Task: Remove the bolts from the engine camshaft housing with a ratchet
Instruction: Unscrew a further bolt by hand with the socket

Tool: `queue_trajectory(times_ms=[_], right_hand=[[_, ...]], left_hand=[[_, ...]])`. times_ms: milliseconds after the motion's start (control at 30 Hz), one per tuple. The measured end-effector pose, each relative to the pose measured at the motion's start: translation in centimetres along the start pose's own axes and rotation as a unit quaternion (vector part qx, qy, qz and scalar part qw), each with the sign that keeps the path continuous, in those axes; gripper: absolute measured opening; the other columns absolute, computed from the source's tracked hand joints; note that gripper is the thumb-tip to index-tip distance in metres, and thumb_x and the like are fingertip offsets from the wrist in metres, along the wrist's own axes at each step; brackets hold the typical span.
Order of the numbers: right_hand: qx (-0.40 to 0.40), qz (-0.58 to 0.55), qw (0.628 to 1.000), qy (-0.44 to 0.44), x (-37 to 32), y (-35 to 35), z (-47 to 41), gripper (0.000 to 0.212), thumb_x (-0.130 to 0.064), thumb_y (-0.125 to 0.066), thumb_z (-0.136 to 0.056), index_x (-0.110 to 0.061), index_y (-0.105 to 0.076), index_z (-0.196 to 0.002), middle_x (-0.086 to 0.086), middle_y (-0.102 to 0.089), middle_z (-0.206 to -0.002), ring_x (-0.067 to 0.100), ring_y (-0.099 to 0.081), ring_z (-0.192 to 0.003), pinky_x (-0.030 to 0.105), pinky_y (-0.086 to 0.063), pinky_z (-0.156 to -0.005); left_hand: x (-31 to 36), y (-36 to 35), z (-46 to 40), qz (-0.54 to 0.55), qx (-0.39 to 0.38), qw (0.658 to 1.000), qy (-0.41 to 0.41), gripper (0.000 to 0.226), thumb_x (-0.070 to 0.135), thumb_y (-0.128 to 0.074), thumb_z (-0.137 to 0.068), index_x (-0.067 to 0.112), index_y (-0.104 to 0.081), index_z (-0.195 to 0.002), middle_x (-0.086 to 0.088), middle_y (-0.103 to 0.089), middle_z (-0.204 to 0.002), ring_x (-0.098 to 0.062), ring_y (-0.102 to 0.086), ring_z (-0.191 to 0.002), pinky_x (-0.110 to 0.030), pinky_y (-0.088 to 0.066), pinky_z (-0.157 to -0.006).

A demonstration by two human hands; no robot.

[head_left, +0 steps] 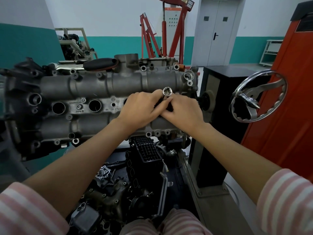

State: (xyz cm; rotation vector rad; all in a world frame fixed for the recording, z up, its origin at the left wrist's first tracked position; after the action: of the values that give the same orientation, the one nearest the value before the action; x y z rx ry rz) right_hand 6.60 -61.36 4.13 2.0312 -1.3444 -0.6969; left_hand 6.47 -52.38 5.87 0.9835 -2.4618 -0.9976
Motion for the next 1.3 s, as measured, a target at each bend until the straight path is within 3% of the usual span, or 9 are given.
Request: queue_trajectory(times_ms=[233,367,500,667,767,900,1100,1300], right_hand=[[0.046,-0.044,0.998,0.015,-0.7,1.1,0.6,0.02,-0.026,-0.058,-0.086,-0.009,-0.061,-0.074,0.004,-0.063,-0.068,0.024,-0.058,-0.063,0.026,-0.027,-0.052],[0.017,-0.032,0.999,0.004,-0.3,0.5,0.3,0.024,-0.034,-0.05,-0.088,-0.01,-0.054,-0.087,0.002,-0.06,-0.076,0.022,-0.058,-0.067,0.03,-0.036,-0.054],[0.008,-0.027,1.0,0.008,-0.3,0.3,0.2,0.037,-0.042,-0.041,-0.086,-0.009,-0.05,-0.099,0.0,-0.062,-0.082,0.02,-0.06,-0.069,0.033,-0.045,-0.057],[-0.002,-0.003,1.0,0.001,0.0,0.0,0.0,0.037,-0.048,-0.042,-0.086,-0.016,-0.057,-0.096,-0.002,-0.064,-0.081,0.016,-0.058,-0.073,0.028,-0.036,-0.055],[0.003,-0.014,1.0,0.002,-0.1,0.1,0.1,0.027,-0.04,-0.048,-0.088,-0.015,-0.06,-0.087,-0.002,-0.062,-0.076,0.016,-0.057,-0.073,0.028,-0.032,-0.054],[0.007,-0.016,1.0,0.001,-0.2,0.2,0.3,0.023,-0.035,-0.051,-0.089,-0.013,-0.058,-0.086,-0.001,-0.058,-0.073,0.018,-0.056,-0.068,0.027,-0.028,-0.052],[0.009,-0.022,1.0,-0.001,-0.1,0.3,0.3,0.03,-0.039,-0.049,-0.087,-0.009,-0.049,-0.092,-0.008,-0.047,-0.072,0.014,-0.05,-0.062,0.028,-0.03,-0.051],[0.002,-0.011,1.0,0.003,0.0,0.0,0.1,0.034,-0.043,-0.045,-0.087,-0.011,-0.05,-0.096,0.0,-0.061,-0.078,0.018,-0.058,-0.067,0.028,-0.035,-0.052]], left_hand=[[0.0,0.3,0.0,0.001,0.0,1.0,0.004,0.071,0.06,-0.019,-0.083,0.005,-0.063,-0.078,-0.005,-0.057,-0.057,-0.022,-0.054,-0.054,-0.035,-0.04,-0.052],[0.3,0.5,0.0,0.006,0.001,1.0,0.0,0.062,0.055,-0.021,-0.084,0.005,-0.057,-0.084,-0.002,-0.056,-0.061,-0.023,-0.053,-0.054,-0.035,-0.041,-0.05],[0.7,0.5,0.1,0.015,0.008,1.0,-0.005,0.038,0.047,-0.028,-0.085,0.012,-0.043,-0.078,0.009,-0.043,-0.06,-0.026,-0.052,-0.051,-0.032,-0.039,-0.047],[0.0,0.4,0.0,0.016,0.013,1.0,0.007,0.059,0.052,-0.027,-0.088,0.005,-0.06,-0.078,-0.003,-0.055,-0.058,-0.026,-0.054,-0.053,-0.034,-0.04,-0.048],[-0.1,0.3,0.0,0.011,0.009,1.0,0.006,0.058,0.054,-0.031,-0.089,0.006,-0.062,-0.077,-0.006,-0.059,-0.06,-0.025,-0.055,-0.055,-0.035,-0.041,-0.05],[0.2,0.1,0.0,-0.005,0.004,1.0,-0.002,0.065,0.058,-0.021,-0.085,0.007,-0.061,-0.079,-0.004,-0.059,-0.062,-0.021,-0.054,-0.055,-0.032,-0.039,-0.049],[0.4,0.4,0.1,0.003,0.01,1.0,-0.006,0.057,0.053,-0.023,-0.084,0.006,-0.056,-0.08,-0.002,-0.057,-0.063,-0.022,-0.052,-0.055,-0.032,-0.038,-0.049],[0.5,0.5,0.2,0.006,0.008,1.0,-0.003,0.047,0.048,-0.025,-0.085,0.009,-0.048,-0.073,0.004,-0.045,-0.058,-0.024,-0.049,-0.051,-0.032,-0.036,-0.048]])
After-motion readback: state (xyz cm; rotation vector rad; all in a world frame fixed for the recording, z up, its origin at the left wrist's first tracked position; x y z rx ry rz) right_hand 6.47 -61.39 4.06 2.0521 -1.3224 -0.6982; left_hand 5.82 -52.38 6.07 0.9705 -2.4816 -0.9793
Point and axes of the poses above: each hand's wrist, its own z-axis away from the middle knuckle, its own y-axis out of the back of the hand, x = y × z, the point moved 8 cm from there along -z, towards the middle knuckle
